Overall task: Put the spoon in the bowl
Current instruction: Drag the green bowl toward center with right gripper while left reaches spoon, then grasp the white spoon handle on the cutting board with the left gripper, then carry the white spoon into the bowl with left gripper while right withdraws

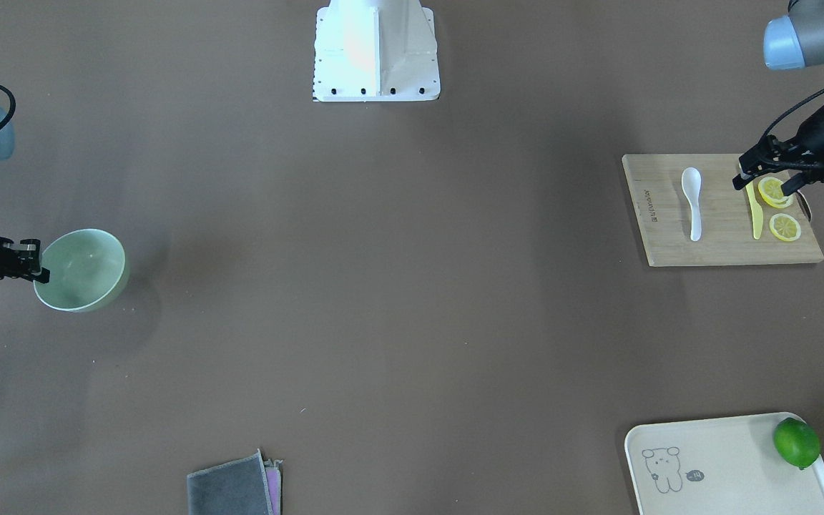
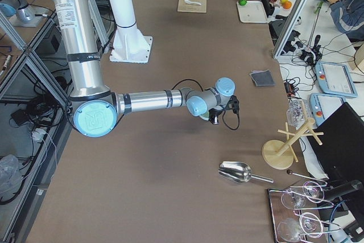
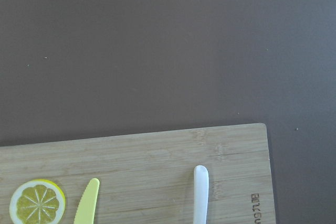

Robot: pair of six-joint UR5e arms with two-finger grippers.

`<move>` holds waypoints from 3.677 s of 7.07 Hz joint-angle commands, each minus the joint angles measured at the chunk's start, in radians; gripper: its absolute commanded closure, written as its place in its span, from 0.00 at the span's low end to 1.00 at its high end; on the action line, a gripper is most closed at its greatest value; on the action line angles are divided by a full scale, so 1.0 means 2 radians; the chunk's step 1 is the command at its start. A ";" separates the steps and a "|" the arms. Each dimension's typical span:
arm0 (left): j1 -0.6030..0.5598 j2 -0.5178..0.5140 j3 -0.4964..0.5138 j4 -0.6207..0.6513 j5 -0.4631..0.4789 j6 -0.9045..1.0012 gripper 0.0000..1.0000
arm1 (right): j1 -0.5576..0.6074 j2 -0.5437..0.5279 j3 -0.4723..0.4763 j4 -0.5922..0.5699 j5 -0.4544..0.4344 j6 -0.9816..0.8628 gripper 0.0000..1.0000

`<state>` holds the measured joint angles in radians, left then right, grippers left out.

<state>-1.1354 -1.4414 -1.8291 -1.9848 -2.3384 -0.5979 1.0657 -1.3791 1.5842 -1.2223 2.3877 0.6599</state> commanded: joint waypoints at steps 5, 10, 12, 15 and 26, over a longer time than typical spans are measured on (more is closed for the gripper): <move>0.086 -0.041 0.076 -0.065 0.073 -0.039 0.22 | -0.187 0.141 0.025 0.004 -0.083 0.303 1.00; 0.108 -0.039 0.077 -0.068 0.095 -0.039 0.38 | -0.226 0.163 0.024 0.004 -0.112 0.336 1.00; 0.111 -0.037 0.078 -0.068 0.095 -0.039 0.57 | -0.232 0.164 0.023 0.004 -0.120 0.337 1.00; 0.111 -0.041 0.078 -0.066 0.095 -0.040 1.00 | -0.234 0.170 0.020 0.004 -0.121 0.338 0.75; 0.258 -0.399 0.077 0.112 0.162 -0.334 1.00 | -0.012 0.014 0.059 -0.001 0.016 0.089 0.00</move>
<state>-0.6879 -2.1332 -1.7412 -1.7615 -2.0878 -1.1988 0.9765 -1.2883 1.7070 -1.2186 2.3994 0.9835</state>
